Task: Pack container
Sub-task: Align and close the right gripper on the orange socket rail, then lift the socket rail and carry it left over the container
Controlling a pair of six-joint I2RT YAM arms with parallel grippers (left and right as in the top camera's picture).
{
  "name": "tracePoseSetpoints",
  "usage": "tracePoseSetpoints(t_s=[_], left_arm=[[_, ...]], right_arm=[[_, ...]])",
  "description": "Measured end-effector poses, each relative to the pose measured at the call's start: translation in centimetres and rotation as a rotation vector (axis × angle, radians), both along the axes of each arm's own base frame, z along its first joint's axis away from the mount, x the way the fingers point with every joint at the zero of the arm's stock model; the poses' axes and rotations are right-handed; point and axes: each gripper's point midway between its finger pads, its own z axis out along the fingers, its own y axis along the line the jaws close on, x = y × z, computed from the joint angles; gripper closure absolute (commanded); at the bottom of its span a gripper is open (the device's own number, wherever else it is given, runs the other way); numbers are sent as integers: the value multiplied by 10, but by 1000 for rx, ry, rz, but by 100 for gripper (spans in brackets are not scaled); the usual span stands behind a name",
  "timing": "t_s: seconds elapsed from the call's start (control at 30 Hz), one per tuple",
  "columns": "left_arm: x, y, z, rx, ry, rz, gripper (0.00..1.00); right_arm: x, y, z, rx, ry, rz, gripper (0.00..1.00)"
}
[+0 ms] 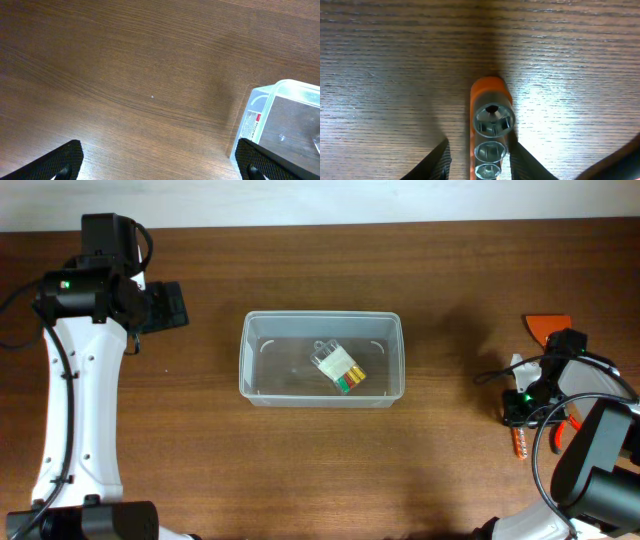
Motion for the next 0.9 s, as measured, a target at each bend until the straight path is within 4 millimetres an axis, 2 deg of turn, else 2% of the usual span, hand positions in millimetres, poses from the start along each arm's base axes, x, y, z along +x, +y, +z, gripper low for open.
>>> tracePoseSetpoints(t_s=[0.17, 0.5, 0.6, 0.7, 0.9], left_arm=[[0, 0, 0, 0, 0, 0, 1], [0, 0, 0, 0, 0, 0, 1], [0, 0, 0, 0, 0, 0, 1], [0, 0, 0, 0, 0, 0, 1], [0, 0, 0, 0, 0, 0, 1]], right_arm=[[0, -1, 0, -4, 2, -3, 75], [-1, -1, 0, -8, 3, -5, 81], [-1, -1, 0, -8, 4, -5, 86], [-1, -2, 0, -11, 4, -9, 96], [-2, -2, 2, -8, 21, -11, 96]])
